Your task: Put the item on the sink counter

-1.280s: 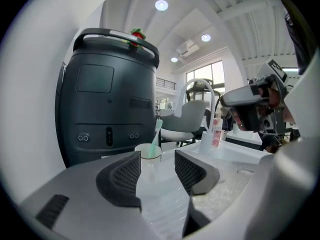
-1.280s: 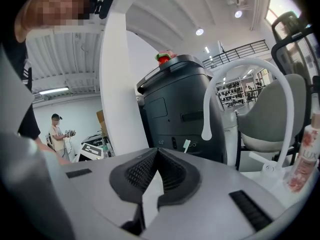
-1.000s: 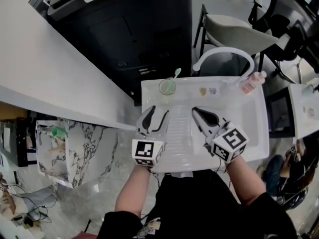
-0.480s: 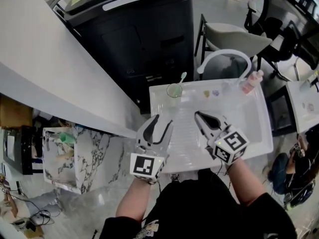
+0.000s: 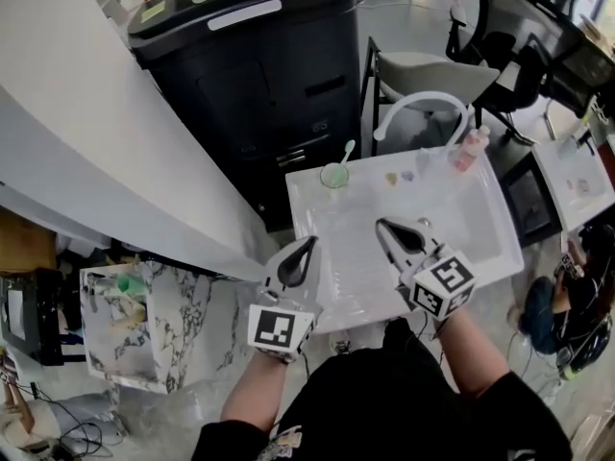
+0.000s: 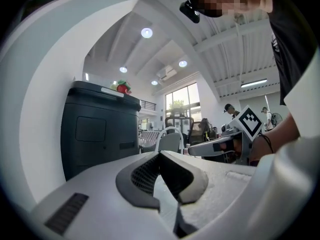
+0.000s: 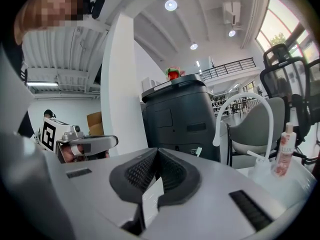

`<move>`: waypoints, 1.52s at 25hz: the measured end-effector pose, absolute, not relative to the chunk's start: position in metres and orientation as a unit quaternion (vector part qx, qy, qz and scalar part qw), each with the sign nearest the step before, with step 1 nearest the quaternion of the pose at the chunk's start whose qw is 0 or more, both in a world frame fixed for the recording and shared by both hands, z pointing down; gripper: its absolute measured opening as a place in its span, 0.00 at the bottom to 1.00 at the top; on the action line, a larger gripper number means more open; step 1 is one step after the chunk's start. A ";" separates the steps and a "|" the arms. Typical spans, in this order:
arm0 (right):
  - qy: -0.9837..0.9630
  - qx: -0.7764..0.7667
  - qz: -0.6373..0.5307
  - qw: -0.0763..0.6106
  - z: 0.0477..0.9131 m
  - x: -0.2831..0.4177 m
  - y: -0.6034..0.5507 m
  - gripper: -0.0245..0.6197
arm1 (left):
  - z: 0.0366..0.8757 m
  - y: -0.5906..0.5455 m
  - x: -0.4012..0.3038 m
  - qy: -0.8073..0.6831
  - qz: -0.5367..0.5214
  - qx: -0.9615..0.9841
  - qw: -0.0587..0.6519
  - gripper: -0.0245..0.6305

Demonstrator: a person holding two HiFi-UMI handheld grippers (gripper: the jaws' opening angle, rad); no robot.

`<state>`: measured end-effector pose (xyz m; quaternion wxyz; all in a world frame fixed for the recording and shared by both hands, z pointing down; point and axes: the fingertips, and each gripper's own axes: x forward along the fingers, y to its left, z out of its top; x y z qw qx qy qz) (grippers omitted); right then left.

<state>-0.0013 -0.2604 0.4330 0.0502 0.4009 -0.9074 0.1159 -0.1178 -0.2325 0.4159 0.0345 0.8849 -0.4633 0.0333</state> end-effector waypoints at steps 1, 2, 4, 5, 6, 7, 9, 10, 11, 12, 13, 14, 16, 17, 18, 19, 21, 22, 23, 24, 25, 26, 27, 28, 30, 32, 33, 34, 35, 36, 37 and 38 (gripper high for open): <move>-0.905 0.407 0.114 0.049 0.431 -0.002 -0.255 0.04 | 0.416 -0.229 -0.118 -0.458 0.034 0.888 0.038 0.04; -0.903 0.412 0.113 0.048 0.430 -0.002 -0.250 0.04 | 0.417 -0.226 -0.118 -0.452 0.034 0.891 0.040 0.04; -0.898 0.422 0.114 0.047 0.431 -0.002 -0.238 0.04 | 0.418 -0.218 -0.117 -0.439 0.035 0.897 0.044 0.04; -0.895 0.427 0.116 0.047 0.432 -0.001 -0.232 0.04 | 0.418 -0.214 -0.116 -0.433 0.037 0.899 0.045 0.04; -0.893 0.432 0.119 0.047 0.434 0.000 -0.227 0.04 | 0.419 -0.211 -0.114 -0.427 0.038 0.902 0.046 0.04; -0.890 0.436 0.120 0.047 0.434 0.002 -0.222 0.04 | 0.418 -0.207 -0.112 -0.422 0.039 0.905 0.047 0.04; -0.886 0.445 0.122 0.045 0.434 0.007 -0.212 0.04 | 0.418 -0.199 -0.106 -0.411 0.040 0.909 0.052 0.04; -0.884 0.450 0.122 0.044 0.432 0.010 -0.208 0.04 | 0.418 -0.194 -0.102 -0.407 0.039 0.911 0.055 0.04; -0.882 0.454 0.121 0.042 0.431 0.014 -0.204 0.04 | 0.418 -0.191 -0.099 -0.404 0.036 0.912 0.059 0.04; -0.880 0.459 0.120 0.040 0.430 0.017 -0.200 0.04 | 0.417 -0.187 -0.096 -0.402 0.031 0.913 0.062 0.04; -0.878 0.461 0.120 0.038 0.429 0.021 -0.196 0.04 | 0.415 -0.185 -0.093 -0.402 0.026 0.913 0.064 0.04; -0.877 0.463 0.119 0.038 0.429 0.024 -0.191 0.04 | 0.415 -0.182 -0.089 -0.401 0.023 0.913 0.066 0.04; -0.876 0.466 0.117 0.038 0.427 0.031 -0.182 0.04 | 0.418 -0.173 -0.080 -0.393 0.019 0.917 0.071 0.04; -0.875 0.468 0.117 0.038 0.427 0.036 -0.177 0.04 | 0.419 -0.167 -0.075 -0.389 0.017 0.918 0.073 0.04; -0.875 0.469 0.117 0.037 0.426 0.041 -0.171 0.04 | 0.420 -0.162 -0.070 -0.387 0.015 0.919 0.075 0.04; -0.874 0.470 0.117 0.036 0.426 0.045 -0.165 0.04 | 0.420 -0.156 -0.066 -0.386 0.015 0.919 0.075 0.04; -0.874 0.471 0.116 0.033 0.424 0.055 -0.150 0.04 | 0.418 -0.144 -0.058 -0.388 0.016 0.918 0.076 0.04; -0.874 0.470 0.116 0.032 0.422 0.060 -0.142 0.04 | 0.417 -0.138 -0.053 -0.390 0.015 0.918 0.077 0.04; -0.875 0.469 0.114 0.030 0.421 0.064 -0.134 0.04 | 0.417 -0.131 -0.049 -0.392 0.015 0.916 0.079 0.04; -0.877 0.466 0.112 0.029 0.419 0.068 -0.126 0.04 | 0.416 -0.124 -0.044 -0.395 0.014 0.915 0.083 0.04; -0.879 0.464 0.110 0.028 0.417 0.073 -0.116 0.04 | 0.416 -0.116 -0.039 -0.398 0.013 0.913 0.086 0.04; -0.881 0.461 0.107 0.028 0.416 0.078 -0.107 0.04 | 0.416 -0.107 -0.034 -0.400 0.012 0.912 0.088 0.04; -0.882 0.458 0.104 0.027 0.415 0.083 -0.097 0.04 | 0.416 -0.098 -0.028 -0.402 0.012 0.911 0.089 0.04; -0.884 0.456 0.103 0.026 0.414 0.088 -0.088 0.04 | 0.415 -0.088 -0.023 -0.404 0.012 0.910 0.090 0.04; -0.886 0.451 0.103 0.021 0.412 0.096 -0.070 0.04 | 0.415 -0.069 -0.014 -0.410 0.015 0.907 0.092 0.04; -0.890 0.444 0.102 0.017 0.410 0.103 -0.053 0.04 | 0.416 -0.050 -0.007 -0.418 0.019 0.903 0.095 0.04; -0.892 0.440 0.103 0.016 0.410 0.106 -0.043 0.04 | 0.417 -0.040 -0.003 -0.423 0.022 0.901 0.096 0.04; -0.894 0.435 0.103 0.015 0.410 0.109 -0.034 0.04 | 0.417 -0.029 0.000 -0.427 0.025 0.899 0.096 0.04; -0.896 0.431 0.104 0.013 0.410 0.112 -0.024 0.04 | 0.417 -0.017 0.003 -0.431 0.027 0.897 0.095 0.04; -0.899 0.425 0.104 0.012 0.411 0.115 -0.015 0.04 | 0.417 -0.007 0.006 -0.436 0.029 0.895 0.093 0.04; -0.902 0.420 0.104 0.012 0.411 0.116 -0.007 0.04 | 0.415 0.003 0.008 -0.441 0.029 0.893 0.090 0.04; -0.904 0.414 0.105 0.012 0.411 0.117 0.001 0.04 | 0.413 0.013 0.009 -0.447 0.029 0.890 0.087 0.04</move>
